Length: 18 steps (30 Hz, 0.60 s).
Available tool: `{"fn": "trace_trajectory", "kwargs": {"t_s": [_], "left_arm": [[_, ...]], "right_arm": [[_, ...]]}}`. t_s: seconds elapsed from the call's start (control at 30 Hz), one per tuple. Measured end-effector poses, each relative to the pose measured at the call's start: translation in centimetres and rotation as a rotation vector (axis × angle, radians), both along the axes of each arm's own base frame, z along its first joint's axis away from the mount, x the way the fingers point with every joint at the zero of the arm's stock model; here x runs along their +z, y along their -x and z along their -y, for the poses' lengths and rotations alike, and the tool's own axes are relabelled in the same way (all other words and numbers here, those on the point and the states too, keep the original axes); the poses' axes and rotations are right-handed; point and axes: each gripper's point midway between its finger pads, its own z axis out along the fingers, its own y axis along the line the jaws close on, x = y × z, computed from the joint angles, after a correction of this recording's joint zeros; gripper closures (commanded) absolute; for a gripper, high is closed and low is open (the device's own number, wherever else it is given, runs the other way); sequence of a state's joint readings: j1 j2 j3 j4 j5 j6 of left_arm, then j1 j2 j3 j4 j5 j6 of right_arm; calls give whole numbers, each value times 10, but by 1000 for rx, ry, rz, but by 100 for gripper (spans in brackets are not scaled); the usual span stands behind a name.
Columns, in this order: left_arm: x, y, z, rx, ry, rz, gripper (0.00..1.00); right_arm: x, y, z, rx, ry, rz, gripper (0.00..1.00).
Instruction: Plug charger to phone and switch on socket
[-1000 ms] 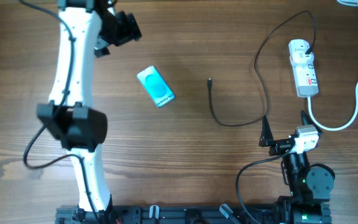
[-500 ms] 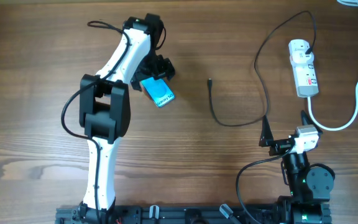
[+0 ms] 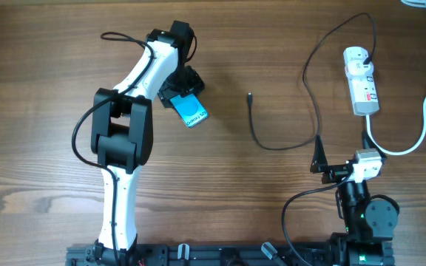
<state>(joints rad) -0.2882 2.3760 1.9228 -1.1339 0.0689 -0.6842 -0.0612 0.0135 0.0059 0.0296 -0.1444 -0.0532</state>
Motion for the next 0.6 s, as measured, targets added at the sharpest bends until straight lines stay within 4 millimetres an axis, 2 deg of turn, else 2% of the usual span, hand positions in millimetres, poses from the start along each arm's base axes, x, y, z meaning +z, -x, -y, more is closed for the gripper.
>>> {"fn": "trace_trajectory", "kwargs": {"t_s": [0.13, 0.2, 0.23, 0.33, 0.4, 0.43, 0.5, 0.6], "left_arm": [[0, -3, 1, 10, 3, 12, 21], [1, -9, 3, 11, 12, 40, 23], [2, -13, 4, 11, 16, 54, 27], [2, -15, 4, 10, 19, 65, 35], [3, -17, 5, 10, 23, 70, 39], [3, -17, 5, 9, 23, 74, 39], [3, -18, 5, -10, 24, 76, 40], [3, -17, 6, -55, 28, 75, 45]], "right_arm": [[-3, 1, -11, 68, -105, -25, 0], [-2, 4, -26, 156, -176, -36, 0], [-5, 5, -36, 218, -208, -63, 0], [-9, 7, -51, 297, -275, -169, 0], [22, 4, -59, 342, -308, -226, 0], [46, -2, -64, 375, -319, -249, 0], [74, -19, -79, 475, -358, -379, 0], [53, -37, -99, 607, -427, -652, 0]]}}
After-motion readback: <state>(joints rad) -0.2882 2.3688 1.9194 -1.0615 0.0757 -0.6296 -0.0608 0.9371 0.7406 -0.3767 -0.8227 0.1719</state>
